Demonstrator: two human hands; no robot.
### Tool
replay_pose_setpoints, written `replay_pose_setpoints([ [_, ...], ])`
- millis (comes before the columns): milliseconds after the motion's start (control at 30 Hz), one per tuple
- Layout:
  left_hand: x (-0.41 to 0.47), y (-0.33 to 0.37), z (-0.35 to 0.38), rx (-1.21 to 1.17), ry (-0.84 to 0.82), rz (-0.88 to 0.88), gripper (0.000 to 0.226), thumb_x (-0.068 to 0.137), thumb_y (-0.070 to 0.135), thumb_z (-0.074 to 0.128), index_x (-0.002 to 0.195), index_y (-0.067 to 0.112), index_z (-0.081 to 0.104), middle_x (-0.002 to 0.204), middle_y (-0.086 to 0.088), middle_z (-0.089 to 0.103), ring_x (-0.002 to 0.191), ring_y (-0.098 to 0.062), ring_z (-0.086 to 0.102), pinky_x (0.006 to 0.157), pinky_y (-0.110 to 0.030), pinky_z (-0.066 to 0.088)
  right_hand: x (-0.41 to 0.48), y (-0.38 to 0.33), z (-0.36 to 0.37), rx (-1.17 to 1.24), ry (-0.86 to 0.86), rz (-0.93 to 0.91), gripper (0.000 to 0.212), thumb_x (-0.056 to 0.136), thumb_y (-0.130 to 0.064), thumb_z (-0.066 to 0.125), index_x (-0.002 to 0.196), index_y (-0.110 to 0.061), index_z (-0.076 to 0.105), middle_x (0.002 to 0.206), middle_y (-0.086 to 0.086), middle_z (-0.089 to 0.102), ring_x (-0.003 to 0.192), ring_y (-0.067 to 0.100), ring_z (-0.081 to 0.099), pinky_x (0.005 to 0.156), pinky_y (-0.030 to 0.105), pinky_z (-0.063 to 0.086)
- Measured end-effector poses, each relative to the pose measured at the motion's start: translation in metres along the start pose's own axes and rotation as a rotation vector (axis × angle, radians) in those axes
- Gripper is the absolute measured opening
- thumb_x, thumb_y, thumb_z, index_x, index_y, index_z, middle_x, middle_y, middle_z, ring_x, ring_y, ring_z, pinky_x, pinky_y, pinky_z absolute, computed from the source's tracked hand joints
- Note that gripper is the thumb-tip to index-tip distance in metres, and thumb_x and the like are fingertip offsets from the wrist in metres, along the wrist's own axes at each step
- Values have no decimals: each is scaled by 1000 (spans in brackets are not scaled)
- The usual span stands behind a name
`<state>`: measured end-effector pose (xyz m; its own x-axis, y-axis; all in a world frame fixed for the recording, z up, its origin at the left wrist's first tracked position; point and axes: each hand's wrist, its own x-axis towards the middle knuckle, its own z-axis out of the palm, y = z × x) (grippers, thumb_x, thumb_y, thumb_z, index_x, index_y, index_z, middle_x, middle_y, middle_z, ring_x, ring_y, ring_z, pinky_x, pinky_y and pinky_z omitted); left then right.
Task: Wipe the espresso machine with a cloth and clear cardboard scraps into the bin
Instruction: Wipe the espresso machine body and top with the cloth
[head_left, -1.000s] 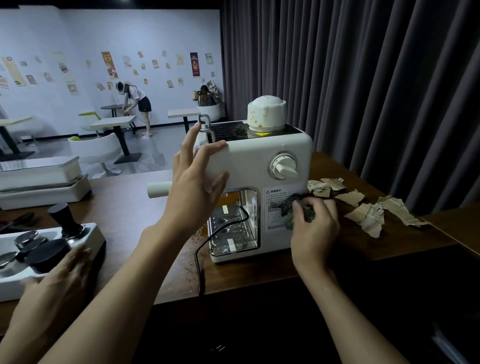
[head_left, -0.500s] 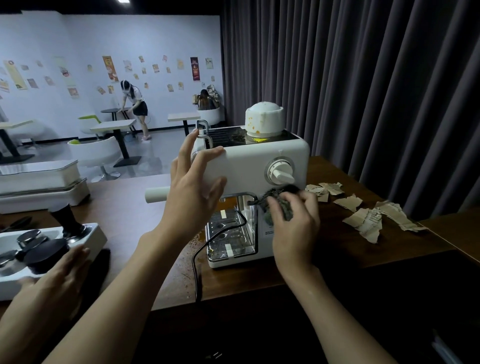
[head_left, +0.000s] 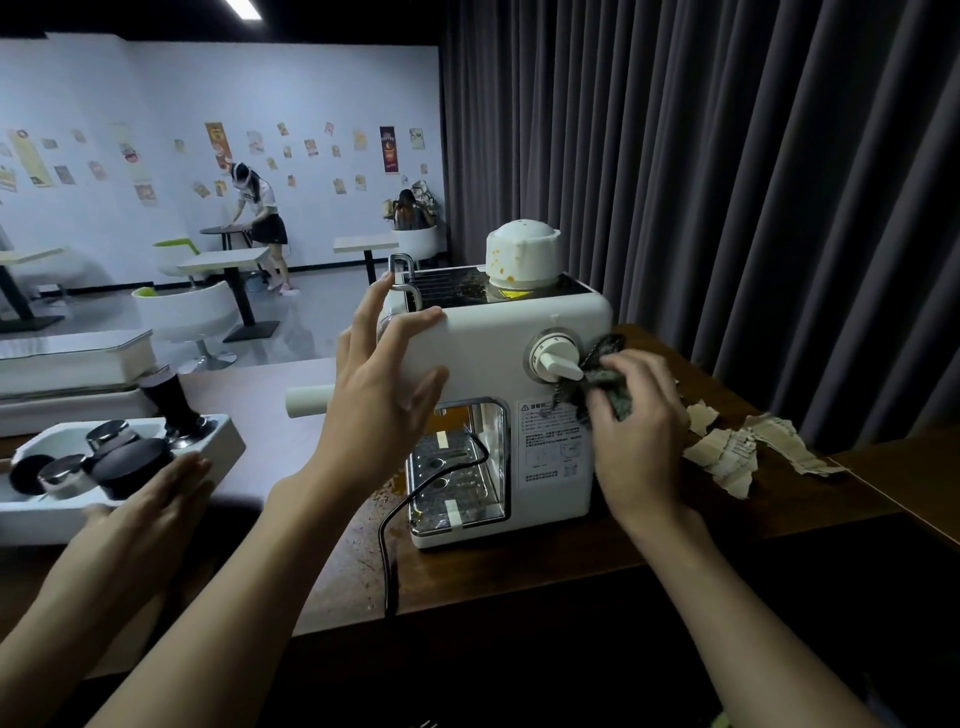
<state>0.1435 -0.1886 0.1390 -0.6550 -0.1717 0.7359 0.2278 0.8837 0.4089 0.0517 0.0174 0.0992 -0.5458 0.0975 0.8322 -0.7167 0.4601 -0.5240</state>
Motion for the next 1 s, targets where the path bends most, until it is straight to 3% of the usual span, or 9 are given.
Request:
replay_pose_setpoints([
  [67,0,0,0,0,0,3,47,90,18,69,132,28,51,163,5,9,132,2,13,109,-36,28,10,3,-4,4,-1,-41,30,76,11,70,104,2,68,106,13,65,98,9,54,90,-1,31],
  [233,1,-1,0,0,5,10,48,89,17,70,132,25,52,163,3,10,130,7,11,109,-36,27,30,6,-14,13,-94,-130,26,78,7,68,103,-1,70,106,9,64,99,19,60,89,22,45],
  [500,1,-2,1,-13,22,21,48,89,15,70,132,25,52,163,3,12,134,-1,15,109,-37,27,64,-23,-16,64,-228,-159,39,80,-18,78,113,1,69,114,11,61,106,18,57,97,23,44],
  [600,0,-2,2,-12,30,23,48,88,15,71,132,25,52,162,1,13,132,4,14,109,-35,25,52,-29,-15,42,-302,-150,48,92,-31,61,126,4,60,129,16,52,122,22,48,105,26,36],
  [700,0,-2,2,-12,40,27,49,88,15,71,132,25,53,162,0,14,131,8,13,109,-34,24,45,-31,-16,55,-281,-167,39,100,-20,47,129,5,57,131,22,43,123,28,43,103,7,30],
  [733,0,-2,3,-12,43,29,49,88,15,72,132,25,53,162,0,15,130,13,11,109,-34,23,45,-32,-16,39,-285,-154,38,101,-19,47,131,1,57,130,21,41,123,28,42,104,10,30],
  [833,0,-3,3,-19,44,28,49,88,15,72,132,25,53,162,1,14,128,25,4,108,-35,23,43,-31,-13,-58,-279,-110,41,99,-29,51,136,-12,57,127,14,40,122,26,39,106,32,33],
  [933,-1,-2,3,-25,39,23,48,88,16,72,132,26,53,162,4,12,129,26,1,108,-34,24,39,-42,-5,-4,-261,-39,51,91,-37,64,135,-11,57,127,9,41,119,13,37,102,20,28],
  [1000,-1,-1,2,-27,36,18,48,88,17,72,131,26,53,162,5,12,129,26,0,107,-35,24,39,-51,2,-24,-232,-68,52,86,-35,71,129,-8,61,125,11,48,118,18,44,98,24,34],
])
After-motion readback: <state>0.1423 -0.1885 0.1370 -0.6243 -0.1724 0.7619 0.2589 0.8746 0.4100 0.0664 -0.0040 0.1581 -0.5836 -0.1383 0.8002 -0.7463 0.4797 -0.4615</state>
